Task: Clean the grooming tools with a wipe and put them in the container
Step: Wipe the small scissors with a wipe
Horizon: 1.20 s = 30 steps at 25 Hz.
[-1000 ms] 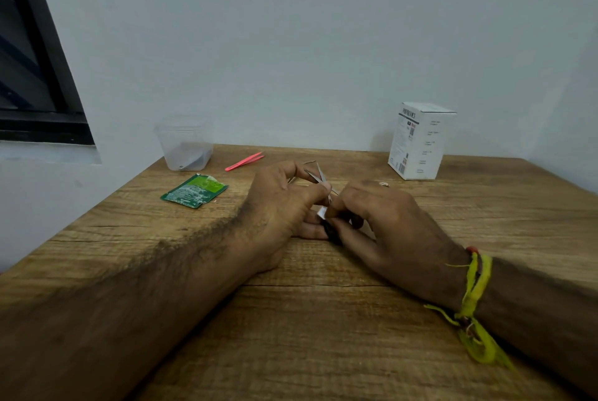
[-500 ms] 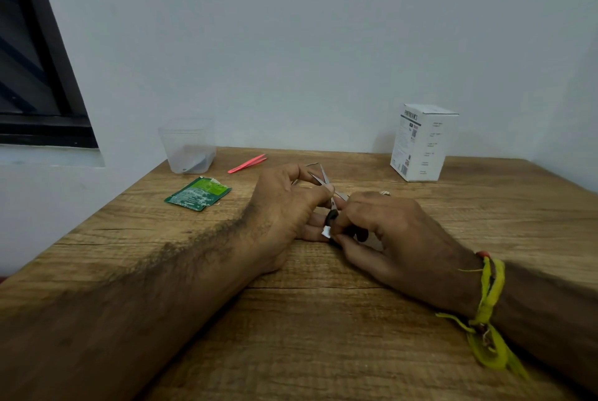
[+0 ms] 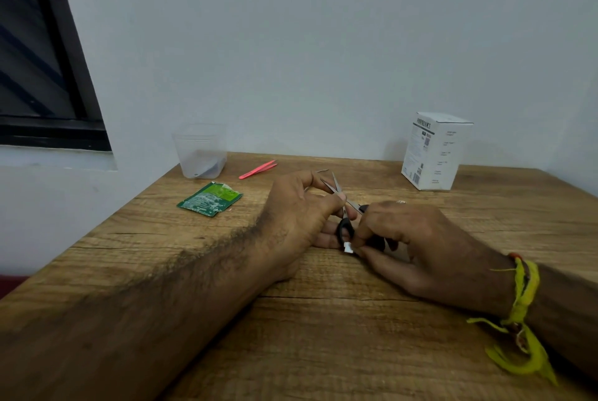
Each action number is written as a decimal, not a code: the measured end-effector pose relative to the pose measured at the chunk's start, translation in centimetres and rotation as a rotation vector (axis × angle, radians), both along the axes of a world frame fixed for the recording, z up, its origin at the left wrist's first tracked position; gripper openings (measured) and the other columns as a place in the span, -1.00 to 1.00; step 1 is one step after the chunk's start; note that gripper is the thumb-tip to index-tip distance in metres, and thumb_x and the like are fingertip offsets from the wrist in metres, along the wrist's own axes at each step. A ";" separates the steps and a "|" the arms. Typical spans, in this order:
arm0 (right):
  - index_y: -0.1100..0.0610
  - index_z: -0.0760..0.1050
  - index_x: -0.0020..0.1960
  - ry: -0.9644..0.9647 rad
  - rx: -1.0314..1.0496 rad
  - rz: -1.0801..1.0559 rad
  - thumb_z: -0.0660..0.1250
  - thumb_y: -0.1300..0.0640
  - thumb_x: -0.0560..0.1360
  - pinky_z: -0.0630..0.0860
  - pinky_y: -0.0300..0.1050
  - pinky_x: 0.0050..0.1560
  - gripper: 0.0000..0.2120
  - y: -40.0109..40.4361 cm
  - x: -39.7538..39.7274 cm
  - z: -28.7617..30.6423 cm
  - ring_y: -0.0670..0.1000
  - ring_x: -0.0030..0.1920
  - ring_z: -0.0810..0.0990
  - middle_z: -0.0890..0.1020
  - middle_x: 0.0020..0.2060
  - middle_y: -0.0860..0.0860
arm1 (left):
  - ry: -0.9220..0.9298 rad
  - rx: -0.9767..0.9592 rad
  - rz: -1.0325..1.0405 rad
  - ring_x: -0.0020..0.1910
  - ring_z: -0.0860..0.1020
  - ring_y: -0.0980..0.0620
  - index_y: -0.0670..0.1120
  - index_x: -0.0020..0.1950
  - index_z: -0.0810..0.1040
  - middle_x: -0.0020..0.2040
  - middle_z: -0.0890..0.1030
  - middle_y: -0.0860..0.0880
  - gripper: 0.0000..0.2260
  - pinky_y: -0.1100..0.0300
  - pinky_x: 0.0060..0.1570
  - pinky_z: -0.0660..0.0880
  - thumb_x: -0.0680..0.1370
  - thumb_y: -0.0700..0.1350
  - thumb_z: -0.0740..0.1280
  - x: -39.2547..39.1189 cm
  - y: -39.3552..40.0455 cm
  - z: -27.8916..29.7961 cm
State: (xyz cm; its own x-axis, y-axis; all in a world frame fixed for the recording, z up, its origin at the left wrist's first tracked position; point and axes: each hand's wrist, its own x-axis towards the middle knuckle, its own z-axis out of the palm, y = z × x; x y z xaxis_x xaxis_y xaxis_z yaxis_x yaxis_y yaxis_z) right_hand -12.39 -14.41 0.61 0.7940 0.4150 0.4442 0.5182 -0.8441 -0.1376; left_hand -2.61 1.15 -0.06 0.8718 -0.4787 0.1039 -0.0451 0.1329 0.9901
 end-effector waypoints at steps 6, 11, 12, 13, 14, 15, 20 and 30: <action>0.15 0.62 -0.12 -0.029 0.074 -0.017 0.43 0.26 0.48 0.49 -0.19 -0.23 -0.96 -0.1 0.4 -0.2 -0.12 -0.25 0.52 0.58 -0.26 -0.08 | 0.000 -0.005 -0.002 -0.44 0.67 -0.12 -0.21 0.04 0.49 -0.24 0.72 -0.19 -0.87 0.13 -0.48 0.59 0.55 -0.34 0.39 -0.2 0.0 0.1; 0.15 0.61 -0.11 -0.076 0.107 -0.035 0.43 0.26 0.47 0.46 -0.31 -0.22 -0.96 0.1 0.6 -0.5 -0.16 -0.25 0.50 0.57 -0.25 -0.11 | -0.034 0.006 0.008 -0.43 0.68 -0.13 -0.23 0.03 0.51 -0.32 0.70 -0.14 -0.88 0.10 -0.45 0.62 0.54 -0.35 0.39 -0.3 -0.1 0.1; 0.15 0.61 -0.11 -0.089 0.110 -0.038 0.43 0.26 0.47 0.46 -0.29 -0.21 -0.96 0.2 0.6 -0.5 -0.17 -0.25 0.50 0.57 -0.25 -0.11 | -0.040 0.009 0.006 -0.44 0.68 -0.13 -0.22 0.02 0.51 -0.32 0.70 -0.14 -0.89 0.09 -0.45 0.62 0.54 -0.35 0.39 -0.3 -0.1 0.1; 0.14 0.61 -0.11 -0.103 0.116 -0.042 0.42 0.26 0.48 0.46 -0.28 -0.20 -0.96 0.2 0.7 -0.6 -0.17 -0.24 0.49 0.56 -0.25 -0.12 | -0.044 0.009 0.005 -0.44 0.67 -0.13 -0.21 0.00 0.51 -0.33 0.70 -0.14 -0.89 0.09 -0.44 0.62 0.54 -0.35 0.39 -0.3 0.0 0.1; 0.14 0.61 -0.11 -0.113 0.124 -0.046 0.42 0.26 0.48 0.46 -0.26 -0.20 -0.96 0.1 0.7 -0.6 -0.17 -0.24 0.49 0.56 -0.25 -0.12 | -0.045 0.009 0.004 -0.45 0.67 -0.12 -0.21 -0.01 0.51 -0.33 0.70 -0.14 -0.89 0.10 -0.45 0.62 0.54 -0.35 0.39 -0.3 0.0 0.1; 0.14 0.60 -0.11 -0.120 0.130 -0.047 0.42 0.26 0.48 0.47 -0.25 -0.20 -0.96 0.1 0.7 -0.6 -0.17 -0.24 0.48 0.56 -0.25 -0.12 | -0.045 0.008 0.002 -0.45 0.67 -0.12 -0.21 -0.01 0.51 -0.33 0.70 -0.14 -0.90 0.11 -0.46 0.61 0.54 -0.35 0.39 -0.4 0.0 0.1; 0.15 0.59 -0.11 -0.174 0.169 -0.074 0.42 0.26 0.48 0.48 -0.24 -0.20 -0.96 0.0 1.1 -0.7 -0.14 -0.25 0.51 0.57 -0.25 -0.11 | -0.028 -0.015 0.010 -0.48 0.65 -0.17 -0.27 0.02 0.51 -0.32 0.67 -0.21 -0.88 0.09 -0.48 0.60 0.53 -0.39 0.37 -0.3 0.0 0.1; 0.11 0.61 -0.11 -0.132 0.244 -0.183 0.42 0.22 0.48 0.46 -0.30 -0.21 -0.97 0.8 0.4 -0.3 -0.12 -0.24 0.54 0.59 -0.27 -0.12 | -0.008 -0.034 0.019 -0.45 0.66 -0.17 -0.23 0.03 0.53 -0.18 0.71 -0.28 -0.89 0.05 -0.45 0.62 0.54 -0.31 0.41 -0.6 0.0 0.1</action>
State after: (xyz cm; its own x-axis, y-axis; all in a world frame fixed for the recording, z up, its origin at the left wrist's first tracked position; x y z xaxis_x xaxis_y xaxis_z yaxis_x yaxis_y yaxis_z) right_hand -11.97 -13.60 0.32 0.7746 0.1400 0.6168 0.3881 -0.8752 -0.2887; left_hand -3.19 1.18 0.06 0.8798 -0.4580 0.1269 -0.0558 0.1656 0.9846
